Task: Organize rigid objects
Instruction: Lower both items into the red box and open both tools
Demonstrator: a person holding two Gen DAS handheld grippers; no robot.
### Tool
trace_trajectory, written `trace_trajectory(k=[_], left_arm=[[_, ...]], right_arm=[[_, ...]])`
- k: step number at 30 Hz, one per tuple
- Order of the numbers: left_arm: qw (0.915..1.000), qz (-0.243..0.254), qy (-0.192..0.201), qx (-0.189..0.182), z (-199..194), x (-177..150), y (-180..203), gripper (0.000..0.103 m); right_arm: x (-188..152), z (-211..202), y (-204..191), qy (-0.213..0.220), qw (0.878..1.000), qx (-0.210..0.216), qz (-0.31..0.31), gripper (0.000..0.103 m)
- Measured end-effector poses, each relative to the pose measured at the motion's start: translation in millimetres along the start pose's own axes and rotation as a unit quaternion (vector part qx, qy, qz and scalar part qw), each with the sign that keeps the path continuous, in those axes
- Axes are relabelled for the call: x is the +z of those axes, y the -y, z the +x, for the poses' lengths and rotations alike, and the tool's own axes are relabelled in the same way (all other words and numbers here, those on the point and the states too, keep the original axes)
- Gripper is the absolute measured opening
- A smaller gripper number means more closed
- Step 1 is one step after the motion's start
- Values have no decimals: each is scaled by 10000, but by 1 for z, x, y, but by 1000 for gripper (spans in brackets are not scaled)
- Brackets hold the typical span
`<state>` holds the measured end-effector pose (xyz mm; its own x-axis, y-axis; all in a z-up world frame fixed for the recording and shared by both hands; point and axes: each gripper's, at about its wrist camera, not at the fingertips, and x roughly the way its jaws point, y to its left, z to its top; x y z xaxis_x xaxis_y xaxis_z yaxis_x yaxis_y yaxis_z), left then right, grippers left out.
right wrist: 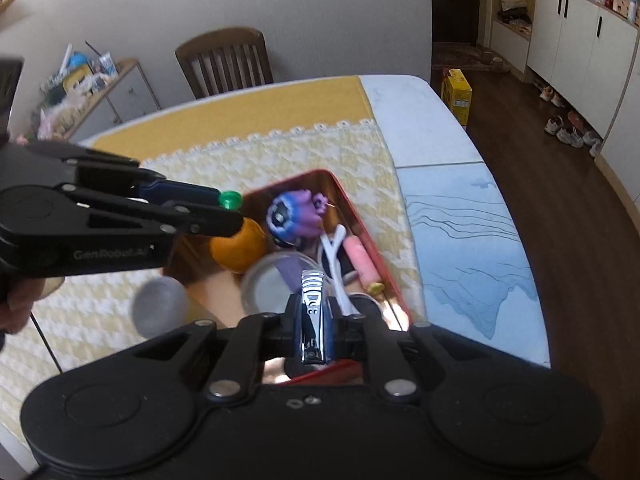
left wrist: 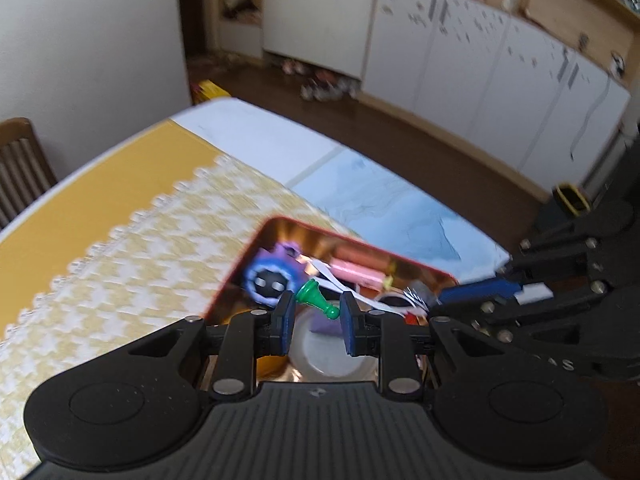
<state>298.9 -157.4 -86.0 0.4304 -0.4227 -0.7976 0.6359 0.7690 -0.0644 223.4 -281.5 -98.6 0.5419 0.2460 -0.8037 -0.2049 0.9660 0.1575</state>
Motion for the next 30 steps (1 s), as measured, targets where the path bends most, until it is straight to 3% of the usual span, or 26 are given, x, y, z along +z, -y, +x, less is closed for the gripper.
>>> trace_trajectory(k=[11,19,24,30], left_arm=[[9964,155,-823,-110,48,-3,9,23],[9948,-10,-999,-186,54,-10,1,23],[9947,-142,-972,-307,51,-13,-3,23],[9961,-166,-844,-219,38,-16,-3,23]], right_arm=[[2,39,24,-266,9994,-204,47,10],[-1,52,25,-444,9988,-222,23,8],[0,49,26,-390,9989,-231,90,18],[1,40,24,-247,9993,-178,209,22]])
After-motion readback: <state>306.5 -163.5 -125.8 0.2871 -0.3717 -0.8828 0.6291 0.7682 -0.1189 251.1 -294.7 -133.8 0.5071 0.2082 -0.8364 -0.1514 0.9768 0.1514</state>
